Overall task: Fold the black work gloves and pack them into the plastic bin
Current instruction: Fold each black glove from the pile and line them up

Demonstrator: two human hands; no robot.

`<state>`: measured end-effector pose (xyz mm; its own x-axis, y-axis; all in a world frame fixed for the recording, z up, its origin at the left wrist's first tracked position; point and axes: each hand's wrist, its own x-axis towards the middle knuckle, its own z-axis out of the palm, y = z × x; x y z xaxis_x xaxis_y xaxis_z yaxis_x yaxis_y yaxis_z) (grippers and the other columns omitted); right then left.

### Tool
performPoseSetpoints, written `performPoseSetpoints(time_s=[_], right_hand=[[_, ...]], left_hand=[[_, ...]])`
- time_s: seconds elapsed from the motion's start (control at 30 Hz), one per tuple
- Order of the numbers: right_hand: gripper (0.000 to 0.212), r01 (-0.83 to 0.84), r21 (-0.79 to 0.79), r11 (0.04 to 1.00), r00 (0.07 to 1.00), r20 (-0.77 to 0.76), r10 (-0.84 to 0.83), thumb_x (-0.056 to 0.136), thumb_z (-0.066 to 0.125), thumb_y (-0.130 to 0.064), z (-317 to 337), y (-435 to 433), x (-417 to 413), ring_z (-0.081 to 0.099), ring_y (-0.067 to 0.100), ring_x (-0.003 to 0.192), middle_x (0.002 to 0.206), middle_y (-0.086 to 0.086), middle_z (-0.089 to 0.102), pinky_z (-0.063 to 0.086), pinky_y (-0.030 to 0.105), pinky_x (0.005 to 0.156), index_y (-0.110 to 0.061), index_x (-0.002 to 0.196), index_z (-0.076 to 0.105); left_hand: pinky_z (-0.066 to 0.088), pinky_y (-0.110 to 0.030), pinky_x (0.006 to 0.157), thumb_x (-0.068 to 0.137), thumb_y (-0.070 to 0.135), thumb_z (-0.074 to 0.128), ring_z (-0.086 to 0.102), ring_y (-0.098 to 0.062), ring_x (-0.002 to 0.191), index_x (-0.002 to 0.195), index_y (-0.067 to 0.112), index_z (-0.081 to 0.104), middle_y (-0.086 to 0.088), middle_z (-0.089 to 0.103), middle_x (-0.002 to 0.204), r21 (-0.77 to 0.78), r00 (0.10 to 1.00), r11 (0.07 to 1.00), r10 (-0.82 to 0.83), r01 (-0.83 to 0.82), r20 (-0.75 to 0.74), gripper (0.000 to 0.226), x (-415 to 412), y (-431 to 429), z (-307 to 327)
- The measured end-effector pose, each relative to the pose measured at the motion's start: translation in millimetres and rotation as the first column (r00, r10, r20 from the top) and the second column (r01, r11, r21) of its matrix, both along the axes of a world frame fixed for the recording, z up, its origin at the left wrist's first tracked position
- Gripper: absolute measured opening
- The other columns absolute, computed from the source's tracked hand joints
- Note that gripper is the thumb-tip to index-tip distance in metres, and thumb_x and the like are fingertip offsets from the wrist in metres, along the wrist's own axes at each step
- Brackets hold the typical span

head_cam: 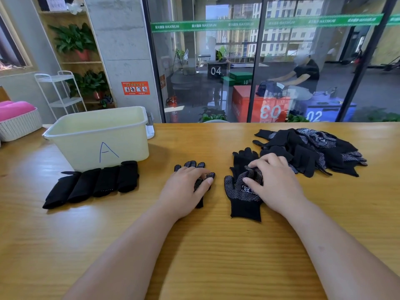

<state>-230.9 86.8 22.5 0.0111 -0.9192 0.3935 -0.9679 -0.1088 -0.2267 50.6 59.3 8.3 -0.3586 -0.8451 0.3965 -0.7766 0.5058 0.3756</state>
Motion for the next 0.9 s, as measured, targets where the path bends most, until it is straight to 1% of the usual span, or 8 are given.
performPoseSetpoints(time_s=[0.07, 0.17, 0.27, 0.4, 0.53, 0.6, 0.7, 0.9], right_hand=[[0.038, -0.087, 0.093, 0.992, 0.996, 0.025, 0.085, 0.089, 0.071, -0.065, 5, 8, -3, 0.047, 0.008, 0.119, 0.119, -0.02, 0.05, 0.051, 0.036, 0.094, -0.044, 0.121, 0.065], [0.032, -0.195, 0.264, 0.944, 0.981, 0.033, 0.193, 0.087, 0.073, -0.067, 8, 13, -4, 0.051, 0.003, 0.114, 0.115, -0.025, 0.053, 0.051, 0.035, 0.094, -0.048, 0.113, 0.069], [0.029, -0.287, 0.29, 0.913, 0.958, 0.103, 0.268, 0.081, 0.08, -0.067, 14, 20, -5, 0.055, -0.005, 0.106, 0.11, -0.025, 0.058, 0.05, 0.03, 0.09, -0.05, 0.103, 0.074], [0.028, -0.406, 0.257, 0.877, 0.913, 0.15, 0.379, 0.078, 0.082, -0.069, 19, 28, 2, 0.056, -0.004, 0.11, 0.109, -0.026, 0.062, 0.047, 0.029, 0.096, -0.05, 0.097, 0.076], [0.027, -0.482, 0.248, 0.841, 0.87, 0.253, 0.424, 0.073, 0.089, -0.063, 30, 36, 7, 0.058, 0.001, 0.11, 0.107, -0.023, 0.065, 0.049, 0.034, 0.094, -0.049, 0.092, 0.077], [0.034, -0.519, 0.323, 0.791, 0.847, 0.315, 0.428, 0.069, 0.094, -0.059, 35, 44, 5, 0.059, 0.001, 0.109, 0.109, -0.023, 0.065, 0.05, 0.031, 0.093, -0.048, 0.096, 0.077], [0.048, -0.515, 0.459, 0.724, 0.857, 0.279, 0.432, 0.066, 0.096, -0.058, 33, 59, 1, 0.055, -0.003, 0.115, 0.117, -0.027, 0.06, 0.048, 0.025, 0.096, -0.05, 0.107, 0.073], [0.017, -0.431, 0.29, 0.855, 0.901, 0.189, 0.39, 0.084, 0.087, -0.049, 18, 68, 6, 0.055, -0.005, 0.112, 0.111, -0.028, 0.064, 0.047, 0.028, 0.098, -0.048, 0.097, 0.077]], left_hand=[[0.034, -0.033, 0.121, 0.108, 0.05, 0.054, 0.046, -0.009, 0.142, 0.146, 0.034, 0.061, 0.017, 0.059, 0.146, 0.024, 0.999, 1.0, -0.021, 0.02, 0.04, 0.042, 2, -3, -1], [0.026, -0.035, 0.129, 0.106, 0.054, 0.056, 0.03, -0.009, 0.155, 0.154, 0.036, 0.054, 0.018, 0.044, 0.163, 0.109, 0.987, 0.992, -0.085, 0.07, 0.136, 0.052, 3, -4, -4], [0.025, -0.041, 0.129, 0.104, 0.06, 0.054, 0.026, -0.01, 0.156, 0.156, 0.041, 0.05, 0.019, 0.04, 0.165, 0.14, 0.98, 0.987, -0.098, 0.074, 0.173, 0.056, 4, -4, -4], [0.023, -0.049, 0.13, 0.105, 0.065, 0.046, 0.022, -0.012, 0.158, 0.155, 0.043, 0.051, 0.017, 0.038, 0.166, 0.157, 0.985, 0.985, -0.088, 0.064, 0.15, 0.054, 6, -3, -3], [0.001, -0.043, 0.134, 0.108, 0.067, 0.03, -0.003, -0.011, 0.164, 0.167, 0.043, 0.026, 0.011, 0.009, 0.178, 0.218, 0.958, 0.975, -0.091, 0.031, 0.271, 0.064, 4, -4, -5], [-0.004, -0.043, 0.133, 0.107, 0.071, 0.022, -0.011, -0.011, 0.164, 0.169, 0.044, 0.012, 0.011, -0.003, 0.179, 0.239, 0.924, 0.971, -0.094, 0.003, 0.371, 0.068, 3, -5, -7], [-0.004, -0.046, 0.133, 0.105, 0.075, 0.015, -0.015, -0.013, 0.163, 0.169, 0.047, 0.002, 0.01, -0.011, 0.178, 0.247, 0.891, 0.969, -0.093, -0.022, 0.444, 0.071, -1, -7, -7], [-0.003, -0.049, 0.133, 0.101, 0.08, 0.008, -0.016, -0.018, 0.164, 0.168, 0.046, -0.003, 0.006, -0.014, 0.178, 0.262, 0.863, 0.964, -0.101, -0.037, 0.494, 0.076, -2, -6, -2]])
